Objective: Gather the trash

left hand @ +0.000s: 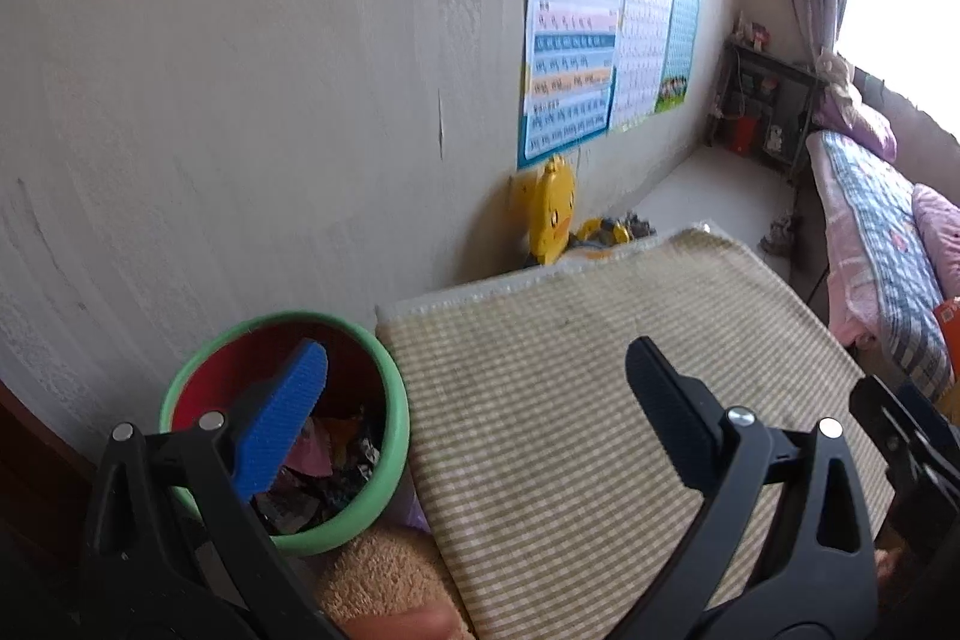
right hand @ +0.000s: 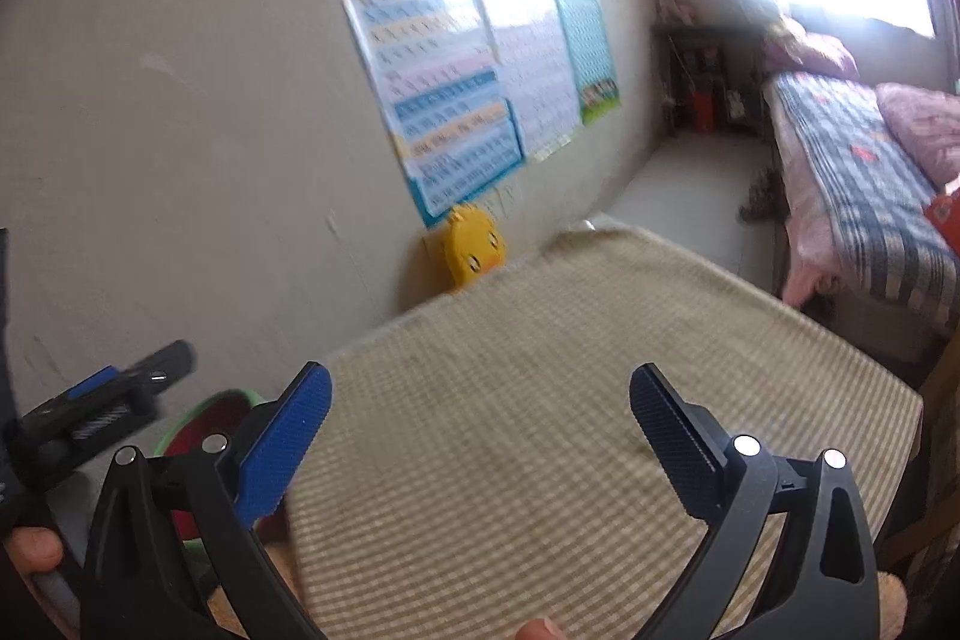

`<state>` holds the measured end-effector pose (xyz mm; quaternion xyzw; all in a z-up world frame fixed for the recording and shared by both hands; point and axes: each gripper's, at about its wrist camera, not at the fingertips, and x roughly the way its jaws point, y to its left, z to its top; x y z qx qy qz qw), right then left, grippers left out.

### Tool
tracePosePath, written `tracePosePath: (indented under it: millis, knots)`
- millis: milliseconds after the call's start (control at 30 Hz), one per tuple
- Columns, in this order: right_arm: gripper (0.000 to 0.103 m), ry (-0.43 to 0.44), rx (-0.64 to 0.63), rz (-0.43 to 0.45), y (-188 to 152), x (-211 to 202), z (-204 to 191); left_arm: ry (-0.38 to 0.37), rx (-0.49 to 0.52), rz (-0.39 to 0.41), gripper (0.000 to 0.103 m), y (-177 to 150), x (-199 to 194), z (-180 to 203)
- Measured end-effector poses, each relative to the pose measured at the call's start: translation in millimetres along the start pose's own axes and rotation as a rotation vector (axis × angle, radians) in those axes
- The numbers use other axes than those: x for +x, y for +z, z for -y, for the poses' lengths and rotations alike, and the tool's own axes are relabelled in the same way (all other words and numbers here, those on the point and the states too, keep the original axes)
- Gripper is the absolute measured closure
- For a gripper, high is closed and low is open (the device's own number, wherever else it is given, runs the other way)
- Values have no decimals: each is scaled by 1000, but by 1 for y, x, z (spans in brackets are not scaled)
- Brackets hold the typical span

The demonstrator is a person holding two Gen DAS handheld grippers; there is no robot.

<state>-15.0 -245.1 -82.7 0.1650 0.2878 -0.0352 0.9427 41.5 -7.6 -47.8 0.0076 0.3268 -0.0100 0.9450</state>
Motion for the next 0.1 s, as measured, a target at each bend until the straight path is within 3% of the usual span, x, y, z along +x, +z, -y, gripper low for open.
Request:
tracePosePath:
  millis: [67, 100]
  knots:
    - [7, -111, 18, -25, -5, 22, 30, 11, 5, -19, 5, -6, 7, -2]
    - [7, -111, 18, -25, -5, 22, 30, 14, 6, -25, 5, -9, 10, -3]
